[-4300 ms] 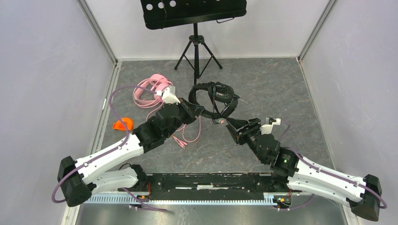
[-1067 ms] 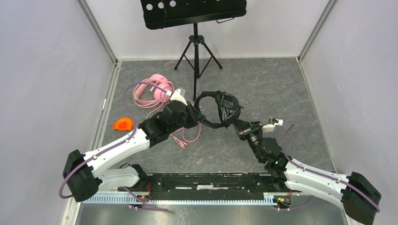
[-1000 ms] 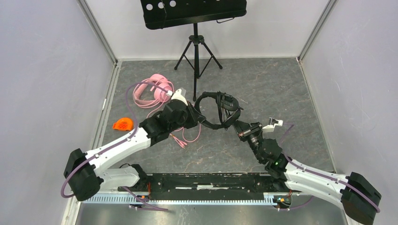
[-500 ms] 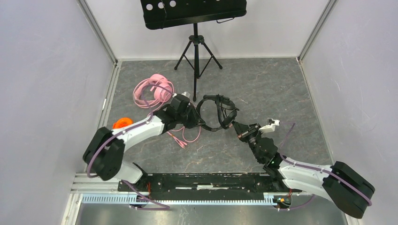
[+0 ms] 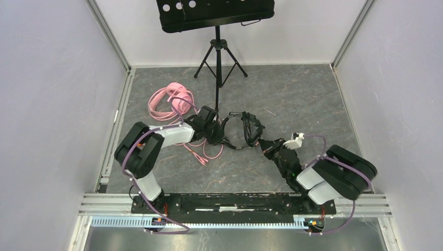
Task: Wrap the headphones
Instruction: Place the headphones at the center of the board.
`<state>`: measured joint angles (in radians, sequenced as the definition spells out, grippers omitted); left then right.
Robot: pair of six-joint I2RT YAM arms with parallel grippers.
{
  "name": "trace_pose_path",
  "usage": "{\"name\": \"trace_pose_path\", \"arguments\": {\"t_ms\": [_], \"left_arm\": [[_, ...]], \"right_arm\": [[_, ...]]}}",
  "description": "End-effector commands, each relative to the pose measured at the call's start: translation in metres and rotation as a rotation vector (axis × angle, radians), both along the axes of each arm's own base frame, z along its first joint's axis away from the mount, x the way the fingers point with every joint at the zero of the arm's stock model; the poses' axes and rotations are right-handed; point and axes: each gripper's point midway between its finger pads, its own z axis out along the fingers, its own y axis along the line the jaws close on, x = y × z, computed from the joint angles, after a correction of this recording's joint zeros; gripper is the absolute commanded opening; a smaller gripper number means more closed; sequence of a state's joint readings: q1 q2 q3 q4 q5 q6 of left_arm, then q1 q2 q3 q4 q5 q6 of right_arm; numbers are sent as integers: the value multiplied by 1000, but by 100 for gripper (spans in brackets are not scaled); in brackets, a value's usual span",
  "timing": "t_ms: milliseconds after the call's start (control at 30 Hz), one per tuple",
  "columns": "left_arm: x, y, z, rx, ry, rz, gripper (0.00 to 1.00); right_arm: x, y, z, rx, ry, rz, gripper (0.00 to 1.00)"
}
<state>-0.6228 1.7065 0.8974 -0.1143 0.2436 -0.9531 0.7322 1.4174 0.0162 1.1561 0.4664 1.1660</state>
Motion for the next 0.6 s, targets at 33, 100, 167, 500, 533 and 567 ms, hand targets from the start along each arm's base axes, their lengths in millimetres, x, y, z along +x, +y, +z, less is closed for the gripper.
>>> {"name": "trace_pose_path", "arguments": {"t_ms": [33,100,167,500,533,567], "left_arm": [[11,-19,5,-70,0,-29,2],[15,-21,-3,-64,8,-15,2],[17,-22,-9,-53,22,-16,2],[16,-9,-25,61,32,-38,14],[16,-7,-26,71,31,-40,14],[16,-6,-26,80,29,-44,16]], "right_arm": [[-1,-15,-14,113,39,-60,6],[4,-5,-16,152,54,-37,6],[6,-1,-19,172,56,-26,7],[-1,-12,-37,176,114,-59,27],[0,-13,-37,174,111,-61,27],[0,-14,-36,166,106,-63,27]]}}
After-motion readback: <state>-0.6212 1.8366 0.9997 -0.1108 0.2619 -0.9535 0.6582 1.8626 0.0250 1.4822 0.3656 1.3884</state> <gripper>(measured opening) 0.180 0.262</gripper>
